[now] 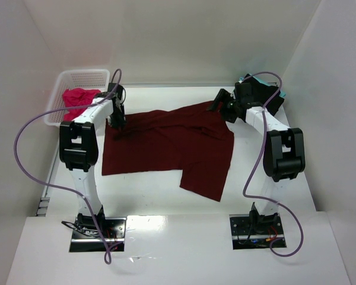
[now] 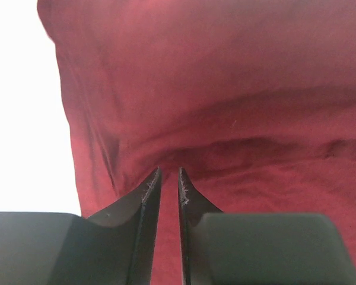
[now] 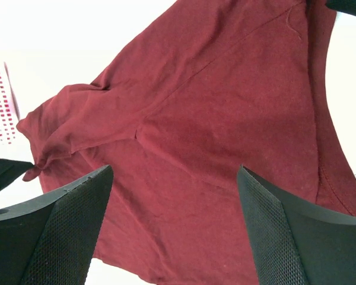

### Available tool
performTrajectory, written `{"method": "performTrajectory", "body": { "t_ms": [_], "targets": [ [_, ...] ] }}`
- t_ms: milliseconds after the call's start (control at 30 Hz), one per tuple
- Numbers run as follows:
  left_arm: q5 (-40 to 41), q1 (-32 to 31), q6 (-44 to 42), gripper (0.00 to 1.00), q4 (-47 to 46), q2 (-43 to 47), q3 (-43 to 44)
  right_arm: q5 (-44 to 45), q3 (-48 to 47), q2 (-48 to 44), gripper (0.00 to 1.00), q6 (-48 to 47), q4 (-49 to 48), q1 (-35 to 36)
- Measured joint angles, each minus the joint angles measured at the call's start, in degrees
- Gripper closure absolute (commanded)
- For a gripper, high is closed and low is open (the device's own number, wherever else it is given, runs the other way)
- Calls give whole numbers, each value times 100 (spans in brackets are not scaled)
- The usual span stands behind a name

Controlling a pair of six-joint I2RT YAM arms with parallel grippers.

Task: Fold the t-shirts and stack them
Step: Fold the flattened tshirt in 1/3 of the way

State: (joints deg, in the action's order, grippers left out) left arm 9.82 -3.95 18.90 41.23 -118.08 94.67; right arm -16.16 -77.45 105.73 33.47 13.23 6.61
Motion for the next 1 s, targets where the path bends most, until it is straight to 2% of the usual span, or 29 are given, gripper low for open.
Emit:
{"method": "performTrajectory", "body": {
  "t_ms": [233,433,700,1000],
  "targets": [
    [167,0,148,73,182,257,-168,-54,-91,76,10,-33,4,0],
    [187,0,238,85,108,236,-187,-63,-346,217,10,-36,-1,0],
    [194,0,245,88,105,116,-626,-42,-426,296,10,-62,32,0],
    [450,17,254,88,159,39,-667,307,-516,457,11,-191,466,17]
  ]
}}
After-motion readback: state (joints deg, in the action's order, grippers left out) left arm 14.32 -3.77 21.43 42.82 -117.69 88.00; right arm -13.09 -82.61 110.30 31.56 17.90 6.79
